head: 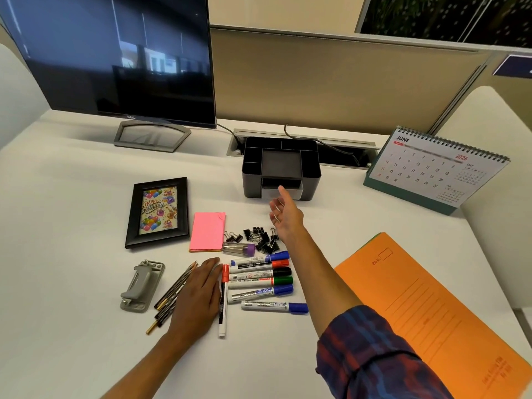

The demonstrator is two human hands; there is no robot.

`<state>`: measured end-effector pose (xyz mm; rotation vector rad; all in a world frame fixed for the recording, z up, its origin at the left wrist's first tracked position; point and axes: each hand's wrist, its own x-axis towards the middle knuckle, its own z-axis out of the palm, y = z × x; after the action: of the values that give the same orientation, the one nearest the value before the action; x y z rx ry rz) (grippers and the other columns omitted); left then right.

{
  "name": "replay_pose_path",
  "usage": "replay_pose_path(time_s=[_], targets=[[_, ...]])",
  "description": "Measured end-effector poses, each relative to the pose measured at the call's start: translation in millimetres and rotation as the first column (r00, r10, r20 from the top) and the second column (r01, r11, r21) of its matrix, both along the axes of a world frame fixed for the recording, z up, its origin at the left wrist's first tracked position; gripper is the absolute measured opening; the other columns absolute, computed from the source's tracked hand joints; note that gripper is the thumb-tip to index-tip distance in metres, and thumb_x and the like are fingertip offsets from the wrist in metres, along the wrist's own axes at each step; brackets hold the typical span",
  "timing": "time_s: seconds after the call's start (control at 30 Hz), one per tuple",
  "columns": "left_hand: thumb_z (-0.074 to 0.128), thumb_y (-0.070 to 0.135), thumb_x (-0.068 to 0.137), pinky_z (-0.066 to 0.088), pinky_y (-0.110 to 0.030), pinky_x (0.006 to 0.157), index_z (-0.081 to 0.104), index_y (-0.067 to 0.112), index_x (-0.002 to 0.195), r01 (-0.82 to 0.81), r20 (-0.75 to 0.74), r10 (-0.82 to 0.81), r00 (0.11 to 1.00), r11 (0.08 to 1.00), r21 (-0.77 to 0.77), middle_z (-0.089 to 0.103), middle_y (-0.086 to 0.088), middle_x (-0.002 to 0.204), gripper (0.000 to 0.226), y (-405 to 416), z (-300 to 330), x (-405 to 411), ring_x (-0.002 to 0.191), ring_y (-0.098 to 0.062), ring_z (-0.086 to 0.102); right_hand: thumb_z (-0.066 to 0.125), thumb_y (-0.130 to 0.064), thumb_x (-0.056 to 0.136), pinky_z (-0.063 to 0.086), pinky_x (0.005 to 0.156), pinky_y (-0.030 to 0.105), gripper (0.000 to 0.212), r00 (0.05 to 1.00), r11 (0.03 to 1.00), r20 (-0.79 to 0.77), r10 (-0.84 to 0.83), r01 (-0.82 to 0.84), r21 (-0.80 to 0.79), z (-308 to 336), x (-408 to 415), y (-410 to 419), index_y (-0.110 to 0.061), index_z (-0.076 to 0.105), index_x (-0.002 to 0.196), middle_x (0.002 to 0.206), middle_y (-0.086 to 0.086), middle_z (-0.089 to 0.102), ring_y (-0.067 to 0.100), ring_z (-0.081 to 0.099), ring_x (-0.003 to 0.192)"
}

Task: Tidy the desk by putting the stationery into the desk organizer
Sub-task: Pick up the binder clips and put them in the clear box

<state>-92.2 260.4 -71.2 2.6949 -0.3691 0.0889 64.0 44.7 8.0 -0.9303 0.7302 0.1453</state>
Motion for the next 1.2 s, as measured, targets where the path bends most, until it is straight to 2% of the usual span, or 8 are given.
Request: replay_pose_path(time_s=[0.1,0.17,0.33,0.5,0.6,0.73,0.97,1.2], targets=[[0.031,0.029,0.099,0.010,-0.027,0.121,0.053,0.009,0.137,0.005,-0.002,-0.005,1.000,1.000,0.006,0.050,-0.007,0.144,0.049,1,-1,1,0.134,-0.022,0.044,0.075,-0.033,0.082,0.052,0.070,0.025,0.034,0.999,0.998,-0.003,-0.042,0.041,-0.040,-1,-8,0,-0.010,0.063,0.104,0.098,0.004,0.069,0.012,0.067,0.087],[0.032,0.029,0.098,0.010,-0.027,0.121,0.053,0.009,0.137,0.004,-0.001,-0.004,1.000,1.000,0.011,0.051,-0.007,0.143,0.048,1,-1,1,0.134,-0.023,0.044,0.076,-0.032,0.081,0.053,0.068,0.024,0.040,0.998,0.994,0.010,-0.069,0.069,-0.090,-4,-14,1,-0.011,0.058,0.111,0.102,0.008,0.071,0.014,0.069,0.087],[0.030,0.030,0.098,0.014,-0.030,0.120,0.052,0.010,0.137,-0.002,0.003,0.002,1.000,1.000,0.010,0.050,-0.006,0.144,0.049,1,-1,1,0.134,-0.022,0.045,0.075,-0.026,0.082,0.058,0.076,0.027,0.055,0.994,0.982,0.066,-0.088,0.098,-0.161,-10,-30,-1,-0.019,0.041,0.124,0.108,0.012,0.069,0.020,0.070,0.094],[0.030,0.032,0.098,0.013,-0.029,0.120,0.052,0.011,0.138,-0.007,0.001,0.007,1.000,1.000,0.018,0.050,-0.006,0.144,0.050,0,0,1,0.134,-0.021,0.044,0.076,-0.024,0.081,0.058,0.087,0.036,0.055,0.995,0.976,0.062,-0.082,0.093,-0.198,-20,-48,-10,-0.018,0.044,0.126,0.095,0.007,0.071,0.020,0.071,0.090],[0.030,0.032,0.098,0.013,-0.028,0.120,0.052,0.010,0.138,-0.007,-0.002,0.007,1.000,1.000,0.014,0.050,-0.006,0.144,0.051,1,-1,2,0.134,-0.022,0.044,0.077,-0.022,0.080,0.059,0.084,0.035,0.056,0.993,0.969,0.060,-0.104,0.115,-0.217,-23,-58,-17,-0.017,0.046,0.126,0.093,0.007,0.071,0.019,0.072,0.087],[0.030,0.032,0.098,0.013,-0.027,0.120,0.053,0.010,0.137,-0.010,-0.005,0.010,1.000,1.000,0.007,0.051,-0.006,0.143,0.051,1,-1,2,0.133,-0.022,0.045,0.078,-0.020,0.080,0.059,0.081,0.032,0.056,0.990,0.964,0.048,-0.131,0.138,-0.226,-24,-69,-26,-0.016,0.046,0.126,0.098,0.011,0.072,0.020,0.072,0.086],[0.029,0.033,0.098,0.008,-0.022,0.120,0.052,0.011,0.138,-0.020,-0.012,0.020,1.000,1.000,0.015,0.050,-0.006,0.144,0.051,1,-1,2,0.133,-0.022,0.045,0.080,-0.022,0.078,0.058,0.087,0.036,0.069,0.986,0.956,-0.009,-0.164,0.157,-0.248,-27,-70,-42,-0.013,0.041,0.134,0.102,0.013,0.071,0.020,0.072,0.086],[0.029,0.033,0.098,0.013,-0.026,0.119,0.053,0.011,0.137,-0.022,0.002,0.022,1.000,1.000,0.002,0.051,-0.006,0.143,0.051,1,-1,2,0.131,-0.023,0.046,0.081,-0.026,0.078,0.059,0.084,0.034,0.076,0.986,0.947,-0.022,-0.165,0.152,-0.282,-29,-65,-51,-0.009,0.038,0.138,0.111,0.016,0.069,0.021,0.072,0.084]])
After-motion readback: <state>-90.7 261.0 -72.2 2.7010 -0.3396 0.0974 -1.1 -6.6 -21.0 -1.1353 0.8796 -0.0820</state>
